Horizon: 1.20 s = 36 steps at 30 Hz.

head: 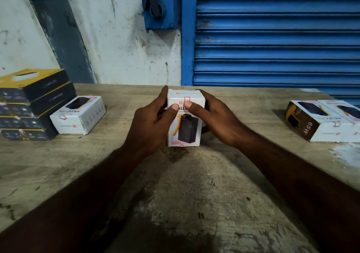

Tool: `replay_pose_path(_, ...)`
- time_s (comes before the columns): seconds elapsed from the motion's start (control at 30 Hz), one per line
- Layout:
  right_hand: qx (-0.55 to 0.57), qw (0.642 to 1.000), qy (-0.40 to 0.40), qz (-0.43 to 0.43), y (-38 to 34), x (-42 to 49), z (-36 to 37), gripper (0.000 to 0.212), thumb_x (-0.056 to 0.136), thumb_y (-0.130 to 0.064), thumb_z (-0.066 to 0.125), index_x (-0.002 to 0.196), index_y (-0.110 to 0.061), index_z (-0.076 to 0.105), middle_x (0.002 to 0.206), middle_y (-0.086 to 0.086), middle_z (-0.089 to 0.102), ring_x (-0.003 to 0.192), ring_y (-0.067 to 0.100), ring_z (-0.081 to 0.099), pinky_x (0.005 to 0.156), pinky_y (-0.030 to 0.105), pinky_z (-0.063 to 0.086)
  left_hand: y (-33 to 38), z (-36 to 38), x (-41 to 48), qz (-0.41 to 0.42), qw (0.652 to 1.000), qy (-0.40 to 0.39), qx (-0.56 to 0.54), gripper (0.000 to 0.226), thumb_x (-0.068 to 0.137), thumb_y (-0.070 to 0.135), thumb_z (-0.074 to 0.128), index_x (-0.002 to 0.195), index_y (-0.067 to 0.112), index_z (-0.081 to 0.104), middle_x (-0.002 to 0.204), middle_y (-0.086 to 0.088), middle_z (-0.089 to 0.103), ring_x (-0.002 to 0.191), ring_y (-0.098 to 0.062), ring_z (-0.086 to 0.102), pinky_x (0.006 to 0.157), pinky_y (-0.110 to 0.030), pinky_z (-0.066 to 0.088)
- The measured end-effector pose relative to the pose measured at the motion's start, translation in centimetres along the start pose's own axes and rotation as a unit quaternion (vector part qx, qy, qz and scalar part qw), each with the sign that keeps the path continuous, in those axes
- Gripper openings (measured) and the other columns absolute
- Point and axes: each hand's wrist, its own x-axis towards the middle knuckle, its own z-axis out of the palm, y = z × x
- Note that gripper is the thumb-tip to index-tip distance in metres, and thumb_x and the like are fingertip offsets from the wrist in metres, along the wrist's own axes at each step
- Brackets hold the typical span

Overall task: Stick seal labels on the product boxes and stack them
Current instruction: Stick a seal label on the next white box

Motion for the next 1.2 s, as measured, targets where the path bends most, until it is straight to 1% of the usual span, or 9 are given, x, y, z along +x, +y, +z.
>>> replay_pose_path(0.17, 0.003, 1.000, -0.010, -0.008, 0.0, 0.2, 0.1, 0.033, 0.102, -0.039, 0.057, 0.133, -0.028, 0.058, 0.123, -0.010, 0.071, 0.112, 0.007, 0.068, 0.096, 0.043, 0.057, 0.0, 0.1, 0.2, -0.014, 1.000, -0.001, -0.011, 0.055, 0.103, 0.025, 0.054, 0.154, 0.017, 0.036, 0.133, 0.009, 0.059, 0.093, 0.026, 0.055, 0.084, -0.001, 0.042)
replay_pose_path(0.27, -0.013, 1.000, -0.026, -0.007, 0.0, 0.2, 0.0, 0.037, 0.103, -0.035, 0.056, 0.139, -0.029, 0.053, 0.127, -0.011, 0.068, 0.111, 0.005, 0.067, 0.088, 0.034, 0.059, 0.0, 0.1, 0.2, -0.034, 0.998, -0.025, -0.052, 0.056, 0.103, 0.037, 0.052, 0.154, 0.021, 0.039, 0.134, 0.006, 0.064, 0.106, 0.005, 0.064, 0.095, -0.028, 0.055)
replay_pose_path(0.33, -0.021, 0.999, -0.028, 0.000, 0.1, 0.3, -0.2, 0.036, 0.104, -0.034, 0.054, 0.140, -0.029, 0.053, 0.127, -0.010, 0.068, 0.111, 0.007, 0.068, 0.087, 0.041, 0.061, -0.1, 0.1, 0.2, -0.033, 0.997, -0.044, -0.055, 0.046, 0.104, 0.033, 0.050, 0.149, 0.026, 0.046, 0.121, 0.015, 0.067, 0.104, 0.005, 0.066, 0.094, -0.034, 0.057)
replay_pose_path(0.43, -0.002, 1.000, -0.014, 0.018, 0.5, 0.5, -0.2, 0.033, 0.105, -0.028, 0.054, 0.137, -0.023, 0.057, 0.125, -0.005, 0.070, 0.111, 0.013, 0.069, 0.089, 0.052, 0.059, -0.4, 0.1, 0.3, -0.047, 0.995, -0.066, -0.049, 0.040, 0.104, 0.032, 0.050, 0.144, 0.033, 0.052, 0.120, 0.019, 0.066, 0.104, 0.008, 0.064, 0.096, -0.031, 0.056)
replay_pose_path(0.53, 0.028, 0.999, 0.007, 0.029, 0.8, 0.6, -0.1, 0.030, 0.104, -0.026, 0.056, 0.133, -0.019, 0.061, 0.124, -0.003, 0.071, 0.108, 0.015, 0.071, 0.086, 0.051, 0.061, -0.5, 0.2, 0.3, -0.057, 0.995, -0.079, -0.024, 0.039, 0.104, 0.035, 0.049, 0.142, 0.031, 0.055, 0.124, 0.020, 0.063, 0.097, 0.021, 0.058, 0.084, -0.004, 0.046)
replay_pose_path(0.6, 0.032, 0.998, 0.032, 0.037, 0.9, 0.7, 0.0, 0.035, 0.102, -0.029, 0.059, 0.134, -0.015, 0.060, 0.126, -0.002, 0.070, 0.103, 0.016, 0.072, 0.083, 0.051, 0.062, -0.5, 0.2, 0.4, -0.068, 0.994, -0.086, -0.031, 0.037, 0.104, 0.037, 0.049, 0.140, 0.032, 0.057, 0.123, 0.020, 0.064, 0.097, 0.023, 0.058, 0.077, 0.002, 0.042)
replay_pose_path(0.77, 0.016, 0.994, 0.106, 0.032, 1.2, 0.8, 0.3, 0.037, 0.098, -0.033, 0.065, 0.129, -0.014, 0.061, 0.124, -0.002, 0.068, 0.099, 0.015, 0.072, 0.078, 0.048, 0.063, -0.5, 0.4, 0.8, -0.149, 0.979, -0.062, -0.127, 0.039, 0.101, 0.041, 0.053, 0.137, 0.026, 0.050, 0.118, 0.003, 0.071, 0.096, -0.009, 0.072, 0.084, -0.033, 0.059)
replay_pose_path(0.97, -0.025, 0.990, 0.139, 0.005, 1.1, 0.8, 0.4, 0.026, 0.095, -0.026, 0.070, 0.117, -0.019, 0.060, 0.116, -0.009, 0.069, 0.096, 0.013, 0.071, 0.086, 0.044, 0.059, 0.1, 0.5, 1.1, -0.207, 0.954, -0.029, -0.213, 0.028, 0.102, 0.036, 0.055, 0.124, 0.024, 0.042, 0.097, -0.001, 0.073, 0.069, -0.004, 0.072, 0.056, -0.023, 0.055)
replay_pose_path(1.2, -0.016, 0.998, 0.060, -0.027, 1.1, 0.5, 0.6, 0.034, 0.092, -0.009, 0.068, 0.117, -0.024, 0.050, 0.125, -0.008, 0.061, 0.113, 0.016, 0.065, 0.098, 0.050, 0.054, 0.3, 0.0, 1.2, -0.236, 0.949, 0.004, -0.208, 0.029, 0.102, 0.041, 0.053, 0.122, 0.021, 0.048, 0.092, 0.001, 0.072, 0.066, -0.006, 0.072, 0.050, -0.026, 0.055)
